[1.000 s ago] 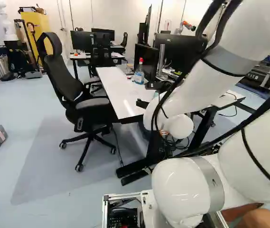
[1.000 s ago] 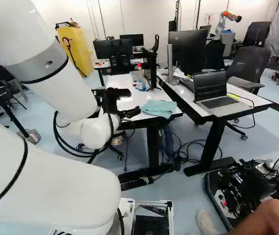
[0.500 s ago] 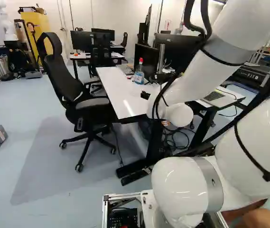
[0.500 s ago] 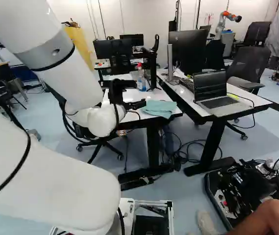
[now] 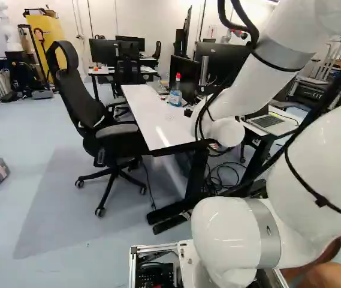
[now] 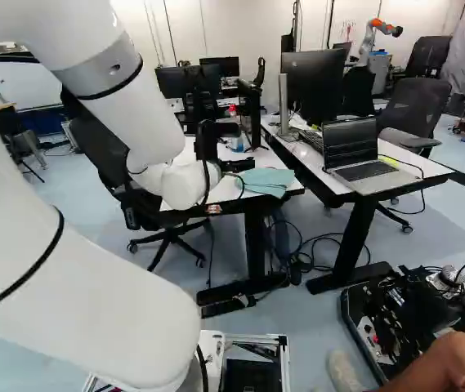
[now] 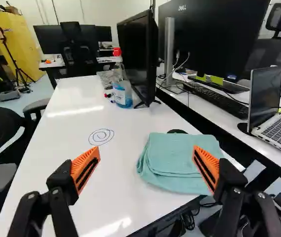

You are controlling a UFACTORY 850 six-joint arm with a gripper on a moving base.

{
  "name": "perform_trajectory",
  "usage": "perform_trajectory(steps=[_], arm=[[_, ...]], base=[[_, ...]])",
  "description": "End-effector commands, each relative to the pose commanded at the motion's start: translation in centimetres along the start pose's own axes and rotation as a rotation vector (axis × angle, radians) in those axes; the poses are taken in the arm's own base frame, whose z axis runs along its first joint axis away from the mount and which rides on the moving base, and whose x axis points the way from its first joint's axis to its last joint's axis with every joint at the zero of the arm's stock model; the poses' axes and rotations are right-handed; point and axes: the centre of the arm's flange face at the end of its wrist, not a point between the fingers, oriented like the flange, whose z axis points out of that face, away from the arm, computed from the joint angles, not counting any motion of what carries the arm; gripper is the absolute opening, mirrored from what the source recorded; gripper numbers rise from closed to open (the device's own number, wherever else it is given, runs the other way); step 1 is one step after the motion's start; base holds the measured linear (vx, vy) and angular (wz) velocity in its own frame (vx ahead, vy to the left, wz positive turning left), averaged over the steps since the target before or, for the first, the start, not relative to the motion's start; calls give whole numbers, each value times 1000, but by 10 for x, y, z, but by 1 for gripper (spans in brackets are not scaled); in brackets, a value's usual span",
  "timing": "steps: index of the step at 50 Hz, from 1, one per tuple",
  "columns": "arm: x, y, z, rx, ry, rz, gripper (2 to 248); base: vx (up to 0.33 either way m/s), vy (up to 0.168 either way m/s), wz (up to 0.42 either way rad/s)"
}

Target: Clean the table with the green towel

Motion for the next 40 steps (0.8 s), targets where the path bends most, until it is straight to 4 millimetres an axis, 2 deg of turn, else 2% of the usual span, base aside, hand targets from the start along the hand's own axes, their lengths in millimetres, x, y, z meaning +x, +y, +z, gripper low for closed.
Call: perform_trajectory(steps=[40], arm=[[19, 45, 63, -101, -9, 27, 247]], base=[[0, 0, 0]])
